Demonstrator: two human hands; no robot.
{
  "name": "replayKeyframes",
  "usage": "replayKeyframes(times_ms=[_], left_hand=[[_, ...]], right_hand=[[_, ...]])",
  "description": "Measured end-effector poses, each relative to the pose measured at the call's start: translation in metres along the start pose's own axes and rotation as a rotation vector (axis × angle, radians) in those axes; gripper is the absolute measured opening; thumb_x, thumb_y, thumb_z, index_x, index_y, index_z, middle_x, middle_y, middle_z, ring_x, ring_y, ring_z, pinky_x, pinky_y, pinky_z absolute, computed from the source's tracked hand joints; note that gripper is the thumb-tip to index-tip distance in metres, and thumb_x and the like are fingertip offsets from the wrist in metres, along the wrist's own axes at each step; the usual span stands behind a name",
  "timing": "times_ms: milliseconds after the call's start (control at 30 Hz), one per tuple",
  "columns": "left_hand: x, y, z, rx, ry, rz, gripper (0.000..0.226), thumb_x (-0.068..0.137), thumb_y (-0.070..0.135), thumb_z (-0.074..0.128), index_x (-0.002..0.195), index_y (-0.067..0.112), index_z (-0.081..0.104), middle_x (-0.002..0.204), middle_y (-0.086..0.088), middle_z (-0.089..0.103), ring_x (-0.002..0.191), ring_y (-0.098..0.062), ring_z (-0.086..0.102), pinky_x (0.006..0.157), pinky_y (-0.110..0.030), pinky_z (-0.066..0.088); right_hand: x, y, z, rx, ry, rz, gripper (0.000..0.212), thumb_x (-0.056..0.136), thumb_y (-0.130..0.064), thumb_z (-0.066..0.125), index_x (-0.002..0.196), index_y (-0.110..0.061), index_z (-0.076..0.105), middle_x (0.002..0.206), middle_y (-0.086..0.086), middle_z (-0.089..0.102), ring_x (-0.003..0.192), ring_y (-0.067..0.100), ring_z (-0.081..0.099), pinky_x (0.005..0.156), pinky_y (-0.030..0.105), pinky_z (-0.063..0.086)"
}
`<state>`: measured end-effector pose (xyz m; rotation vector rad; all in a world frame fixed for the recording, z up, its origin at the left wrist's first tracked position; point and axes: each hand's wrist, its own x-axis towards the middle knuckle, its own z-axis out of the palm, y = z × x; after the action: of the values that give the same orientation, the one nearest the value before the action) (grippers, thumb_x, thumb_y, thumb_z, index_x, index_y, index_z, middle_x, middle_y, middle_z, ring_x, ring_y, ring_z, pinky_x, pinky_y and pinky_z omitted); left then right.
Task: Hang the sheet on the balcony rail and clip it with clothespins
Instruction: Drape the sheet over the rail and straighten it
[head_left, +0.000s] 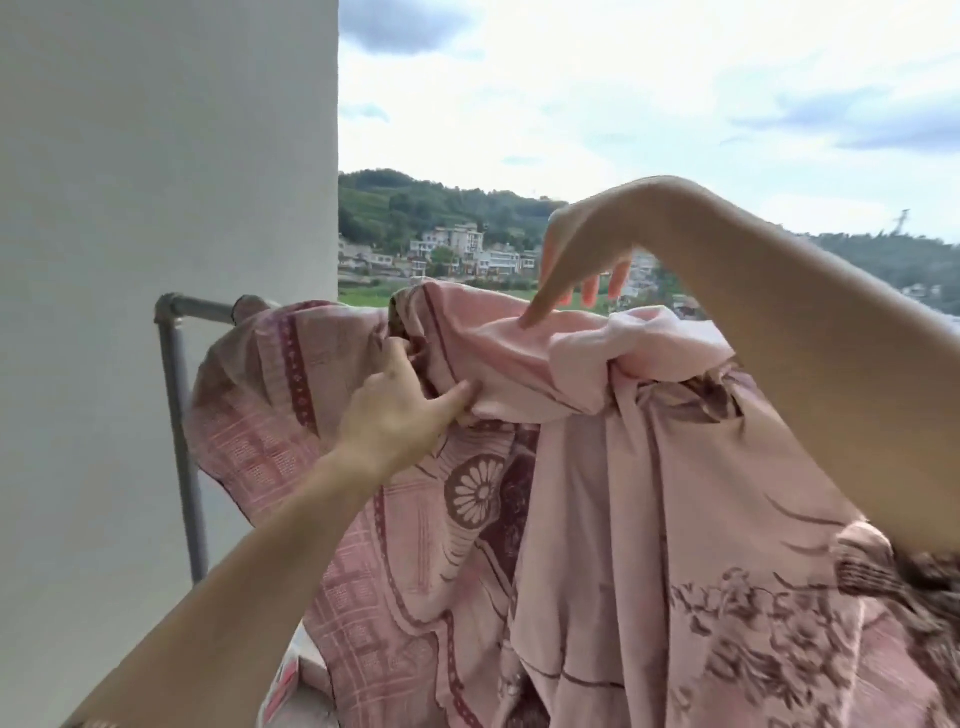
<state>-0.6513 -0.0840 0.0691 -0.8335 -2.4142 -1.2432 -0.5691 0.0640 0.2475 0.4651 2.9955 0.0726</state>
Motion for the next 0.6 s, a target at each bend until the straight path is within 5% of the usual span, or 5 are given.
replayKeyframes(times_ms=[100, 200, 400, 500, 600], left_hand=[[0.017, 0.009, 0.001, 0.020, 0.072, 0.035, 0.028, 0.086, 0.021, 0.059, 0.113, 0.015, 0.053, 0.086, 0.000, 0.060, 0.083, -0.024, 0.061, 0.065, -0.027, 0.041], [0.030, 0.006, -0.017, -0.126, 0.209, 0.050, 0.021, 0.089, 0.013, 0.058, 0.110, 0.011, 0.058, 0.089, -0.001, 0.060, 0.082, -0.020, 0.058, 0.061, -0.021, 0.037], [0.076, 0.007, -0.085, -0.245, 0.680, 0.073, 0.024, 0.086, 0.003, 0.045, 0.106, 0.010, 0.057, 0.108, -0.007, 0.066, 0.099, -0.019, 0.061, 0.070, -0.010, 0.035], [0.089, -0.014, -0.093, -0.268, 0.604, -0.038, 0.028, 0.090, 0.016, 0.044, 0.117, 0.012, 0.049, 0.119, -0.008, 0.060, 0.108, -0.023, 0.057, 0.081, -0.019, 0.038], [0.077, -0.054, -0.069, -0.229, 0.242, -0.209, 0.060, 0.083, 0.032, 0.055, 0.136, 0.012, 0.033, 0.132, -0.009, 0.047, 0.123, -0.026, 0.046, 0.107, -0.032, 0.033]], right_hand=[[-0.009, 0.016, 0.015, -0.156, -0.068, 0.126, 0.031, 0.073, -0.043, 0.076, 0.079, -0.015, 0.065, 0.086, 0.002, 0.064, 0.084, 0.020, 0.062, 0.070, 0.033, 0.056], [-0.018, 0.021, 0.022, -0.111, 0.038, 0.109, 0.023, 0.083, -0.031, 0.071, 0.080, -0.008, 0.068, 0.073, 0.006, 0.062, 0.063, 0.017, 0.056, 0.052, 0.025, 0.047], [0.011, -0.005, 0.012, 0.623, 0.676, -0.042, 0.027, 0.090, -0.028, 0.064, 0.093, -0.003, 0.074, 0.081, 0.013, 0.072, 0.067, 0.019, 0.066, 0.072, 0.032, 0.059], [0.022, -0.015, 0.032, 0.646, 0.417, -0.203, 0.032, 0.090, -0.027, 0.063, 0.122, -0.022, 0.064, 0.123, 0.005, 0.065, 0.097, 0.013, 0.062, 0.093, 0.033, 0.050], [0.010, -0.002, 0.047, 0.496, 0.294, -0.224, 0.049, 0.088, -0.036, 0.064, 0.134, -0.028, 0.052, 0.137, -0.008, 0.053, 0.118, 0.009, 0.053, 0.101, 0.025, 0.042]])
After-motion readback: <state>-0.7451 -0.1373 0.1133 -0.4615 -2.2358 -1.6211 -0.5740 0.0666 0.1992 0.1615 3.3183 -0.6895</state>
